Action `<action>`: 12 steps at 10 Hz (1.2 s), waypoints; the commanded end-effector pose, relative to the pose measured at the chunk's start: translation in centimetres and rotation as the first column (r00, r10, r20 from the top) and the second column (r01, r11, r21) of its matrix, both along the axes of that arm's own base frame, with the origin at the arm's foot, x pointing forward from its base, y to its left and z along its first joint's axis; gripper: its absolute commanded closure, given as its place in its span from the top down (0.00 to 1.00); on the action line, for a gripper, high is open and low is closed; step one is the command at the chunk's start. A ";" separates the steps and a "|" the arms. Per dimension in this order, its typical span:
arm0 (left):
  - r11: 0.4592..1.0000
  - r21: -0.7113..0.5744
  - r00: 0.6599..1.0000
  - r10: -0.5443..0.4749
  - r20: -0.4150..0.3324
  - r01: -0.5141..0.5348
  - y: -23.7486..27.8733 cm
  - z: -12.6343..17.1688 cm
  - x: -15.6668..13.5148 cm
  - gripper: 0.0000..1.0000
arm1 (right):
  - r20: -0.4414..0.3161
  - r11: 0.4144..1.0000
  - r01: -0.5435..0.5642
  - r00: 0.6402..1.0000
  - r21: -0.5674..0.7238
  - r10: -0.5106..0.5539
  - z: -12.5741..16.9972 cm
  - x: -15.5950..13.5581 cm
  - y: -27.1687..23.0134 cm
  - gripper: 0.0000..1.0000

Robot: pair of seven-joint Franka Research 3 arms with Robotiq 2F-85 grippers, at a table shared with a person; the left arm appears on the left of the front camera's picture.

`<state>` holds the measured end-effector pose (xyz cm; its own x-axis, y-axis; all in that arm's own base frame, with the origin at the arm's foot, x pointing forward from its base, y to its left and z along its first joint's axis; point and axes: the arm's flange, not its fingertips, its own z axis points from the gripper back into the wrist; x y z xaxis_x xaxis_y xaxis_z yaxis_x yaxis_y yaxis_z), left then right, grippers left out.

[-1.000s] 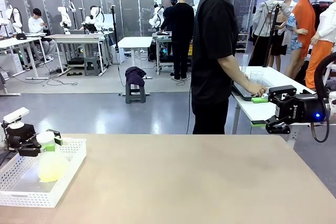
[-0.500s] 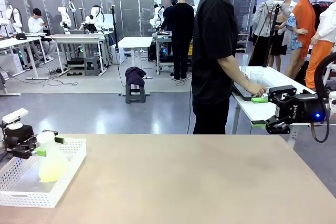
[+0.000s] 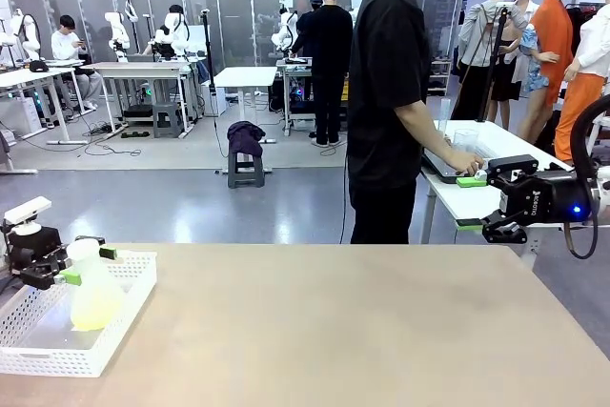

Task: Prepare the solutions needed for the experiment.
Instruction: When the human places the Big flask in the center of the table, pick up the Big flask and place it in the left Organizing basket.

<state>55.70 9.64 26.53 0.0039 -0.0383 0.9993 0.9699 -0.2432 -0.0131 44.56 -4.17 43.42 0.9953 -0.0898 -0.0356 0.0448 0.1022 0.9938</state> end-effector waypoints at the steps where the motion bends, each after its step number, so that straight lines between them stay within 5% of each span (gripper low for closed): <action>1: 1.000 -0.001 1.000 -0.001 0.003 0.001 -0.1 0.0 0.0 1.00 | 0.004 1.000 -0.003 1.000 0.004 0.003 0.2 0.0 0.0 0.76; 6: 1.000 0.000 1.000 0.000 0.000 0.000 0.0 0.0 0.0 1.00 | 0.004 1.000 -0.003 1.000 0.004 0.003 0.2 0.0 0.0 0.76; 10: 0.992 0.028 0.992 0.126 -0.001 -0.126 6.3 1.6 -2.9 1.00 | 0.004 1.000 -0.003 1.000 0.004 0.003 0.2 0.0 0.0 0.76; 12: 0.988 0.031 0.987 0.153 -0.058 -0.151 7.6 2.5 -3.9 1.00 | 0.004 1.000 -0.003 1.000 0.004 0.003 0.2 0.0 0.0 0.76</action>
<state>52.74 18.20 27.98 0.0286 -0.0690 0.9972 0.9953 -0.0899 -0.0347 44.56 -4.17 43.42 0.9953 -0.0898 -0.0357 0.0449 0.1022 0.9938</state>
